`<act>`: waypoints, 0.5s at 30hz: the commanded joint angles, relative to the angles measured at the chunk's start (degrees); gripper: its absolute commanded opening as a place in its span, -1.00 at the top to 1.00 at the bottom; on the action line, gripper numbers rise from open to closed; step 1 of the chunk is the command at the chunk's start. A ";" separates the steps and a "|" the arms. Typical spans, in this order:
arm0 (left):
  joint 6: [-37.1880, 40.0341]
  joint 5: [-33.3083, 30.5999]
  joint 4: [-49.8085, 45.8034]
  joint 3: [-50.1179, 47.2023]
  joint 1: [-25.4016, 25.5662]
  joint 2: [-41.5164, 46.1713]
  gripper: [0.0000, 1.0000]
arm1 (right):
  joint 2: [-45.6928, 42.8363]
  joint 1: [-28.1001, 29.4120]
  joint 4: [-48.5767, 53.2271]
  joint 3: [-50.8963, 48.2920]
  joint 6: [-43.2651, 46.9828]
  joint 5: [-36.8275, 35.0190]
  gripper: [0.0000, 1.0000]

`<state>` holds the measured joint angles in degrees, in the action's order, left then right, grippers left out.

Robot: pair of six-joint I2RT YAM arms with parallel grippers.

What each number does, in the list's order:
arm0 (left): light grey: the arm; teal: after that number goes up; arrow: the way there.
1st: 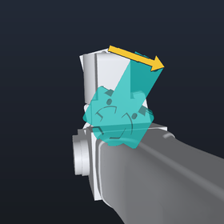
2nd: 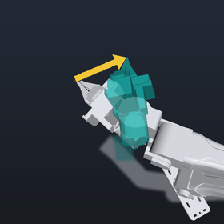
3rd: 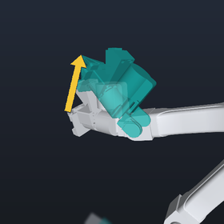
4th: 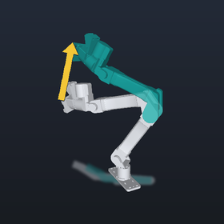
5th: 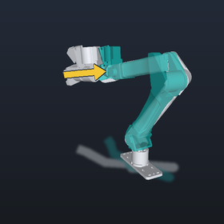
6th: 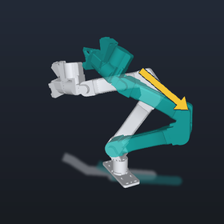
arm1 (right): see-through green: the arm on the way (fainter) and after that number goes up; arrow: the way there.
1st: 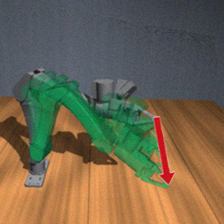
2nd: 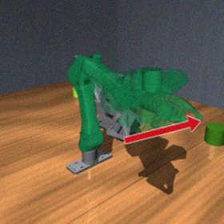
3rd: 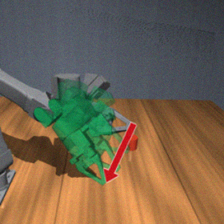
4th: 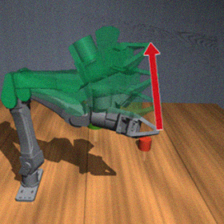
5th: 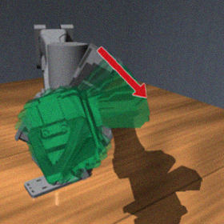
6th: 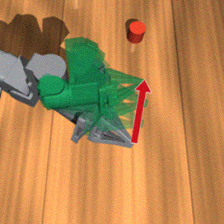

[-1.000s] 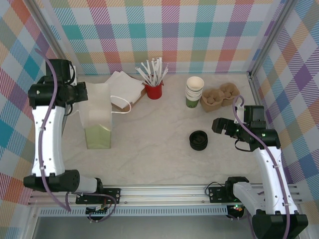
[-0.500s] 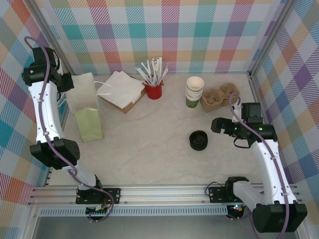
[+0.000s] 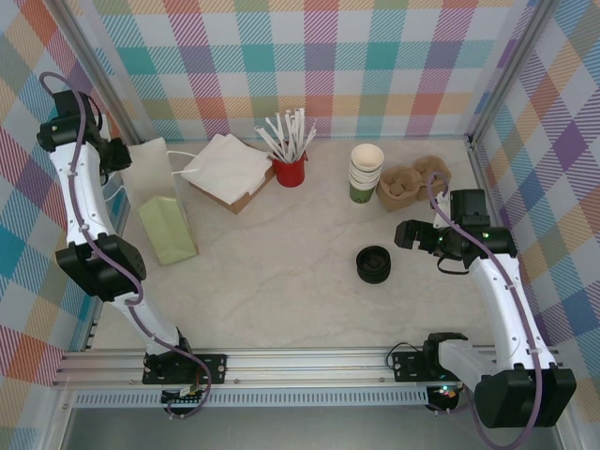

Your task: Pack the takeout coffee

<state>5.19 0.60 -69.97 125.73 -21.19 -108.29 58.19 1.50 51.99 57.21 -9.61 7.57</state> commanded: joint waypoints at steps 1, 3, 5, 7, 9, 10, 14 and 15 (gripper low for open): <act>-0.04 0.02 0.10 3.58 -0.86 0.35 0.34 | -0.71 -0.19 1.26 1.35 0.73 0.36 -0.99; -0.39 -0.05 -0.07 4.36 -0.82 0.96 0.24 | -0.95 -0.23 1.97 1.98 0.82 0.12 -1.00; -0.65 0.44 -0.07 4.54 -0.85 2.11 0.15 | -1.37 -0.18 2.38 2.45 0.81 -0.04 -1.00; -0.88 0.52 -0.33 4.52 -0.80 3.35 0.03 | -1.84 -0.17 2.68 2.60 0.69 -0.01 -0.99; -1.05 0.87 -0.53 3.98 -0.86 4.93 -0.08 | -2.31 -0.21 2.78 2.58 0.65 0.12 -1.00; -1.38 1.19 -0.68 3.61 -0.85 5.79 -0.12 | -2.45 -0.18 2.92 2.64 0.64 0.28 -1.00; -3.35 7.24 -1.20 1.80 -0.55 10.03 -0.27 | -2.65 -0.18 3.23 2.90 0.38 0.49 -0.99; -3.75 8.39 -1.32 1.12 -0.24 11.17 -0.31 | -2.59 -0.23 3.28 3.04 0.30 0.58 -0.99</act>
<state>3.22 4.08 -70.19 127.79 -21.19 -102.06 56.10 1.50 54.15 58.37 -9.61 7.57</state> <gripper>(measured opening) 0.647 0.997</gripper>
